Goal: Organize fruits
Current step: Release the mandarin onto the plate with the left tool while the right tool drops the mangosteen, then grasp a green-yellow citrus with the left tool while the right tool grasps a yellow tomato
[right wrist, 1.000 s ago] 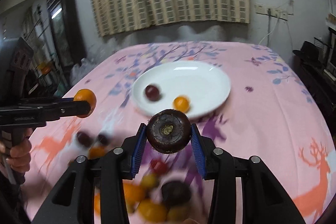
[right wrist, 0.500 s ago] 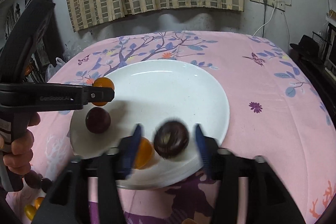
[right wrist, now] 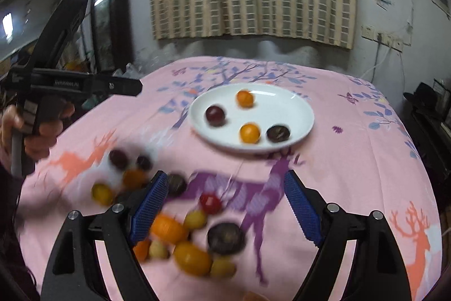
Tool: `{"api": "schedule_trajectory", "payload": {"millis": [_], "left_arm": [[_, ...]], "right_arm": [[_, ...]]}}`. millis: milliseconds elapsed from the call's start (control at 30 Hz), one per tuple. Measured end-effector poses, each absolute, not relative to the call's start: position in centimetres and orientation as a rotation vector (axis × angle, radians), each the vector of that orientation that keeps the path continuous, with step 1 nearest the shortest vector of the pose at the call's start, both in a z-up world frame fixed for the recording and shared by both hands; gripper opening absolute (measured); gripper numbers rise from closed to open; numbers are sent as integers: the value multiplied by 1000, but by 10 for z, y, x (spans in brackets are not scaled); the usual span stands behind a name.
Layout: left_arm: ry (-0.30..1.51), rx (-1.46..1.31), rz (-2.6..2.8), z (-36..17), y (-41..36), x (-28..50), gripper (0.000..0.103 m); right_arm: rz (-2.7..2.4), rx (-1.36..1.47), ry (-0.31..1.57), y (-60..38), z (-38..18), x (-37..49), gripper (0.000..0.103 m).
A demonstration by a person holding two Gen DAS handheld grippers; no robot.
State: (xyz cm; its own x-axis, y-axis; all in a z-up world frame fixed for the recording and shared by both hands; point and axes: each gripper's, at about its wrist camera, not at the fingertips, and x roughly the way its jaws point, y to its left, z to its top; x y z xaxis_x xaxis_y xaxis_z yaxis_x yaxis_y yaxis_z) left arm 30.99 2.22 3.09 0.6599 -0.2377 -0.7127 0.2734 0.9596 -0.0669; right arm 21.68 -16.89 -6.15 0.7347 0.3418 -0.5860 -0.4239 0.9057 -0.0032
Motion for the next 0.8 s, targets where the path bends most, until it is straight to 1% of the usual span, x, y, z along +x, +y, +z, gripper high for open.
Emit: {"api": "schedule_trajectory", "payload": {"millis": [133,200,267,300,400,467,800], "left_arm": [[798,28,-241,5,42,253,99],[803,34,-219,-11,47,231,99],[816,40,-178,-27,52,214,99],[822,34,-169,-34,54,208,99],[834,17,-182,-47,57,199,99],[827,28,-169,-52,57,196,99],[801,19,-209,-54,57,195,99]], "right_arm": [[426,-315,635,-147,-78,183,84],[428,-387,655,-135,-88,174,72],[437,-397,682,-129,-94,172,65],[436,-394,697,-128,-97,174,61],[420,-383,731,-127,-105,182,55],[413,-372,748,-127,-109,189,53],[397,-393,774,-121,-118,198,51]]}}
